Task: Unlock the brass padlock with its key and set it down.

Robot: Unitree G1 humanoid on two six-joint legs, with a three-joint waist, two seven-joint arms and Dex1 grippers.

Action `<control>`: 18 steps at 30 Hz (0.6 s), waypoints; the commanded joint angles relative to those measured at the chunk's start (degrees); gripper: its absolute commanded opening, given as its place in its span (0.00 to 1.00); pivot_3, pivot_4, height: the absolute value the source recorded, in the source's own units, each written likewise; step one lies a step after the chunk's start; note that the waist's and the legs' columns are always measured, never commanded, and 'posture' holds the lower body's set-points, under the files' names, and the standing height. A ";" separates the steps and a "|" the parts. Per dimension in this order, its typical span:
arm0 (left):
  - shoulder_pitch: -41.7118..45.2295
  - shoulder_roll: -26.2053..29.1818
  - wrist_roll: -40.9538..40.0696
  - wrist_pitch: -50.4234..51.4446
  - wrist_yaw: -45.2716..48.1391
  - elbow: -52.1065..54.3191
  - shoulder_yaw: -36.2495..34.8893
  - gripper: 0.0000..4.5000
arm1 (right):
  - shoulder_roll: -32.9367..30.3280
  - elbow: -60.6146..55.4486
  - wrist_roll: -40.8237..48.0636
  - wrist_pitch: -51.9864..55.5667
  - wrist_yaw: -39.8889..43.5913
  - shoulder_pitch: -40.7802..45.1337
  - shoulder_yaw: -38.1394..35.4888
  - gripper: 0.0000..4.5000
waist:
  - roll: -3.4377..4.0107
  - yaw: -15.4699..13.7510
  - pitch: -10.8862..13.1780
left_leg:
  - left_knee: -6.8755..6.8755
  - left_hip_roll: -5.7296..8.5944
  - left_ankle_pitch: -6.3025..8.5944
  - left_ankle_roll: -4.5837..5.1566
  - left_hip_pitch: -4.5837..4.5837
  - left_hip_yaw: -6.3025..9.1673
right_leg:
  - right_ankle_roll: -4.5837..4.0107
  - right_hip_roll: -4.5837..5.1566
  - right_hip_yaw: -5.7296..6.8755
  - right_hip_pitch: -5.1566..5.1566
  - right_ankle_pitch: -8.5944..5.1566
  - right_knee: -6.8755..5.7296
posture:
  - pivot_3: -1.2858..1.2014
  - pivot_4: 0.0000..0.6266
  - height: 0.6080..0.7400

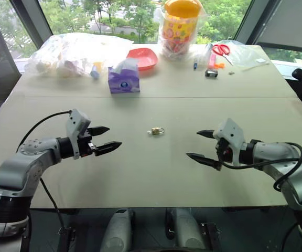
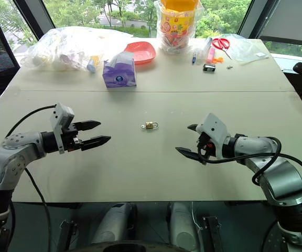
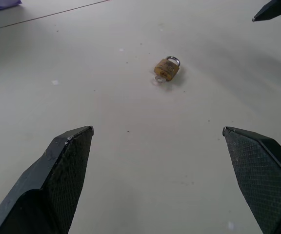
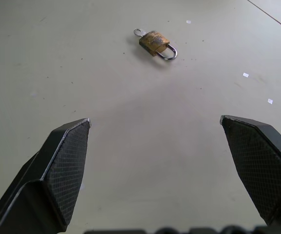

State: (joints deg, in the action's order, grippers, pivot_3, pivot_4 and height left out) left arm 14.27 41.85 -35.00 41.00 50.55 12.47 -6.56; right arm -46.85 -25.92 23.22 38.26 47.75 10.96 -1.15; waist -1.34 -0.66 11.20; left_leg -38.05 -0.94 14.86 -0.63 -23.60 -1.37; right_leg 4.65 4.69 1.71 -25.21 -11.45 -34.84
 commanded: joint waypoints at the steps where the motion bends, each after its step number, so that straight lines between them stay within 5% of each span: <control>1: -0.27 -0.40 -0.99 -0.21 -0.09 1.25 -1.35 1.00 | -0.43 -0.70 -0.22 -1.61 0.23 0.91 -0.99 0.99 | 0.00 0.00 0.00 | 0.00 0.00 0.00 0.00 0.00 0.00 | 0.00 0.00 0.00 0.00 0.00 0.00 | 0.52 0.24 1.00; 12: 0.23 -0.33 -0.22 -0.16 -1.10 1.68 -0.16 1.00 | 0.60 2.22 -2.03 -3.31 0.45 4.27 2.00 0.99 | 0.00 0.01 0.00 | 0.00 0.01 0.00 0.00 0.00 -0.02 | -0.05 -0.01 0.00 0.01 0.03 0.00 | 0.52 0.24 1.00; 18: 2.29 2.09 1.25 0.34 1.50 0.75 2.49 1.00 | 5.95 11.08 -6.59 -4.18 -0.35 14.89 9.79 0.99 | 0.00 0.26 0.00 | -0.01 0.05 -0.01 0.01 0.01 -0.05 | -0.07 -0.08 0.00 0.00 0.05 -0.03 | 0.52 0.24 1.00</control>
State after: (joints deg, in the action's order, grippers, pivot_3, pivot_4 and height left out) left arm 15.03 42.60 -34.02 41.12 50.41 12.38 -4.18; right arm -42.33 -17.18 18.65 35.62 48.06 22.73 6.92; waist -1.34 -0.40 11.20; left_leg -38.06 -0.89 14.86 -0.62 -23.59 -1.43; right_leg 4.57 4.58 1.72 -25.21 -11.40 -34.88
